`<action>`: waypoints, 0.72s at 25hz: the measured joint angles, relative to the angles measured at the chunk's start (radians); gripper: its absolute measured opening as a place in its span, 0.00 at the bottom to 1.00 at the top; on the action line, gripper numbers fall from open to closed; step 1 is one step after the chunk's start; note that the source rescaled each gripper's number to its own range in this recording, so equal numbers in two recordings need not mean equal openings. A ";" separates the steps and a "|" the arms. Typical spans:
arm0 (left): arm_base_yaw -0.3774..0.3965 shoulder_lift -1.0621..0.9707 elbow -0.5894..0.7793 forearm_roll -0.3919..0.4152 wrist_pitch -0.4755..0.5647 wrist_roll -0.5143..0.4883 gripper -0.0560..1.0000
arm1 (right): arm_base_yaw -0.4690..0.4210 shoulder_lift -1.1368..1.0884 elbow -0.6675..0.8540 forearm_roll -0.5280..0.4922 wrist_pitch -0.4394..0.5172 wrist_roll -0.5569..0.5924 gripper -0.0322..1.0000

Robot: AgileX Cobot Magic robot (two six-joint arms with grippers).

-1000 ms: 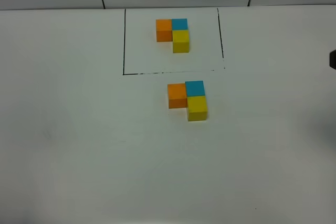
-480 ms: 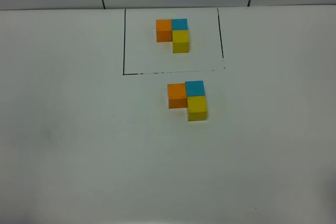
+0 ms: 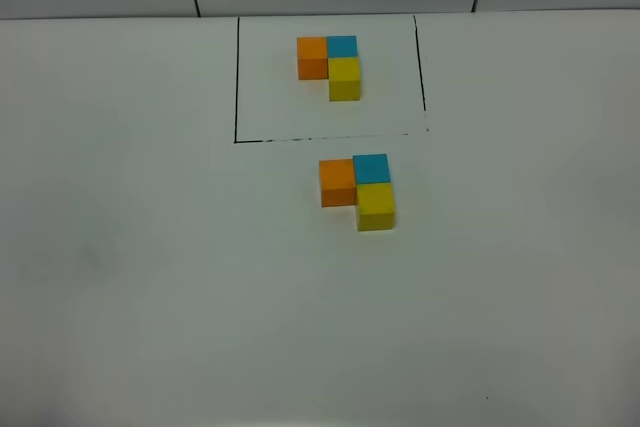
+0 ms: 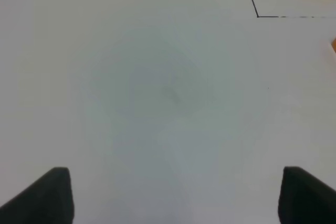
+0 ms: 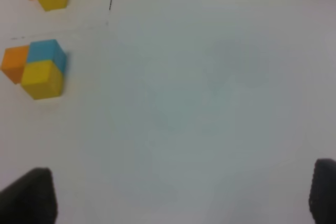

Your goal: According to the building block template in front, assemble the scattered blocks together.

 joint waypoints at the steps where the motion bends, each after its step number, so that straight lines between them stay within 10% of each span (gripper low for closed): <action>1: 0.000 0.000 0.000 0.000 0.000 0.000 0.81 | 0.000 -0.019 0.013 -0.002 -0.001 0.000 0.97; 18: 0.000 0.000 0.000 0.000 0.000 0.000 0.81 | 0.000 -0.053 0.033 -0.081 -0.015 0.047 0.93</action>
